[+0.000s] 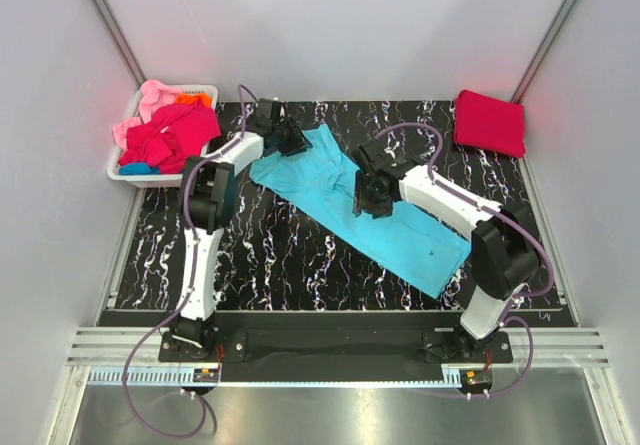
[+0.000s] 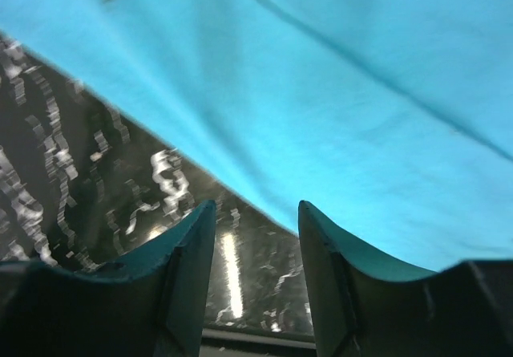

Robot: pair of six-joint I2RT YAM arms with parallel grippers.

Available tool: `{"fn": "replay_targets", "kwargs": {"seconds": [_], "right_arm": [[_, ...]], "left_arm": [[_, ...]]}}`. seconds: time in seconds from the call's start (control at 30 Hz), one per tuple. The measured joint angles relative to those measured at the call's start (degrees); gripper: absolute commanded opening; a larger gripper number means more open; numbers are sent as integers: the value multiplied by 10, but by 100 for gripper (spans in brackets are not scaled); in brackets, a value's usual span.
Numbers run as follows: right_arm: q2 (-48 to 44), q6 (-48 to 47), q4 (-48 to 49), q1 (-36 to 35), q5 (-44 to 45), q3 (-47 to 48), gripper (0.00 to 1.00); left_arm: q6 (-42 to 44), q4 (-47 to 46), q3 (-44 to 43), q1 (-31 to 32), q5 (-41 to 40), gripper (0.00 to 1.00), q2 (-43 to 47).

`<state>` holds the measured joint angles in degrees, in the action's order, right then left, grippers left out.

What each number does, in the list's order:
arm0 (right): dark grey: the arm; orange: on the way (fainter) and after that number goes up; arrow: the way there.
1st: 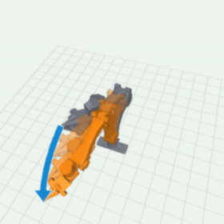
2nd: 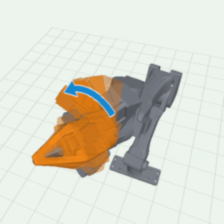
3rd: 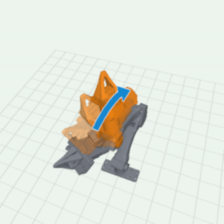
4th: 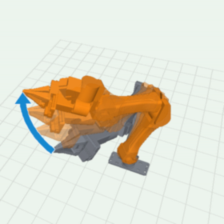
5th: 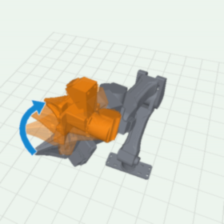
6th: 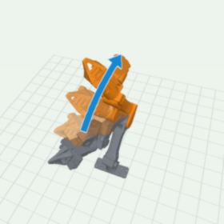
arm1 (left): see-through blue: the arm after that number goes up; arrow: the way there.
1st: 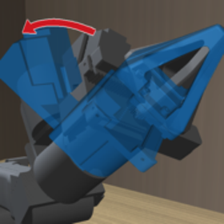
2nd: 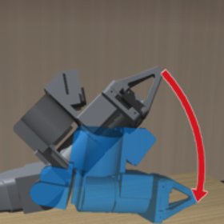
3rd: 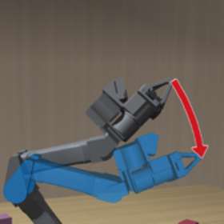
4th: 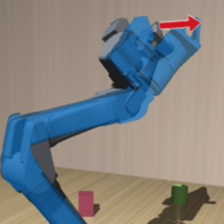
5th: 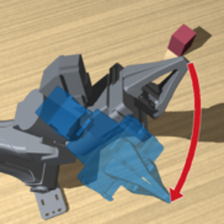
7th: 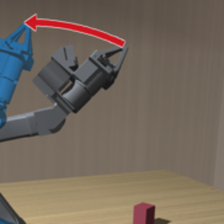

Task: Fold and stack the t-shirts
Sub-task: Fold the tshirt

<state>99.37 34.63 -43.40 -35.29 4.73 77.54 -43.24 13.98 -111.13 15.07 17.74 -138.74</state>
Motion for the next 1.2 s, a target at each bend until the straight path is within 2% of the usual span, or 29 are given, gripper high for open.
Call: {"fn": "replay_targets", "kwargs": {"seconds": [0.1, 0.2, 0.33, 0.43, 0.77, 1.2], "right_arm": [[0, -14, -15, 19, 34, -3, 53], [0, -24, -11, 52, 52, -30, 54], [5, -39, 8, 79, 51, -102, 54], [14, -45, 24, 80, 32, -143, 54], [19, -57, 59, 92, -11, -152, 53], [18, -39, 111, 91, -89, -163, 51]], "left_arm": [[13, -3, 86, 1, -9, 33, 76], [26, 10, 133, 5, -24, 33, 146], [42, 55, 144, 20, -67, 32, 213], [44, 100, 136, 42, -96, 31, 223], [38, 229, 98, 114, -158, 30, 116], [30, 339, -104, 105, -234, 31, -4]]}}
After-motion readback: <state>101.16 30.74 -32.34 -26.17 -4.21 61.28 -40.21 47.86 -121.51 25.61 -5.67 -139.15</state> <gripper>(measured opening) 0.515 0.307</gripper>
